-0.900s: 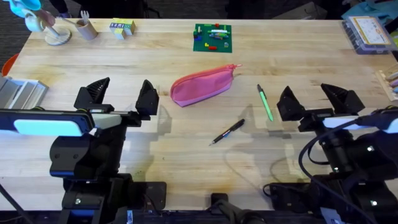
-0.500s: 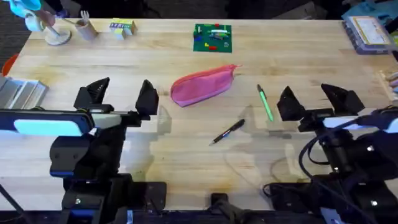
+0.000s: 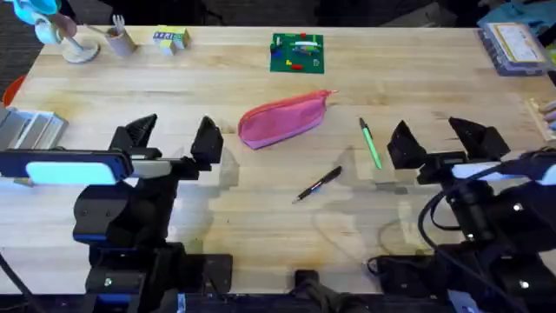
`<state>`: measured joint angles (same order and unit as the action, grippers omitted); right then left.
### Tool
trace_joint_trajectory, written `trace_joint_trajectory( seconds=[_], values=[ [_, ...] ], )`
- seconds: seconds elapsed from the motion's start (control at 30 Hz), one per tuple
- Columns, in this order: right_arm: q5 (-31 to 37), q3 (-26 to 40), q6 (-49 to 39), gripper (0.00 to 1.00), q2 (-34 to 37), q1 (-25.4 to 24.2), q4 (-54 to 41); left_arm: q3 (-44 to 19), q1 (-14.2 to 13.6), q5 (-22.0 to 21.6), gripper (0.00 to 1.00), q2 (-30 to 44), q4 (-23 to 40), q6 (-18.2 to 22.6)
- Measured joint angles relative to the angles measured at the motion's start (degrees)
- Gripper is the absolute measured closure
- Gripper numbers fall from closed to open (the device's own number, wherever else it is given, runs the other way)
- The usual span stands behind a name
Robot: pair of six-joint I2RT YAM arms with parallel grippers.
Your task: Unzip the bag, pick up the pens from the table one at a time and place them inside, then zip the bag closed.
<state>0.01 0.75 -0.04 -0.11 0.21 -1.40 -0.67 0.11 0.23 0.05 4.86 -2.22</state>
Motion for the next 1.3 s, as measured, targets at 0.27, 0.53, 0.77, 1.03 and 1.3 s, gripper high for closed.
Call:
trace_joint_trajectory(
  seconds=[0.27,0.53,0.77,1.03,1.3],
  values=[
    [-0.04,6.12,1.18,0.006,0.64,0.0,-12.5,-8.1,-0.21,0.0,0.009,0.01,10.56,-0.17],
    [-0.04,17.03,1.36,0.006,8.87,0.0,-17.64,-17.19,-0.21,0.13,0.008,6.83,12.57,-0.2],
    [-0.94,28.14,1.37,0.006,21.74,0.0,-22.35,-26.42,-0.21,2.15,0.008,20.25,12.71,-0.2],
    [-1.33,43.21,1.39,0.005,34.32,0.0,-30.11,-37.72,-0.21,4.56,0.008,33.43,13.72,-0.22],
    [-1.6,52.55,1.39,0.005,40.52,0.0,-34.49,-47.49,-0.21,7.11,0.008,42.42,20.11,-0.22]
  ],
)
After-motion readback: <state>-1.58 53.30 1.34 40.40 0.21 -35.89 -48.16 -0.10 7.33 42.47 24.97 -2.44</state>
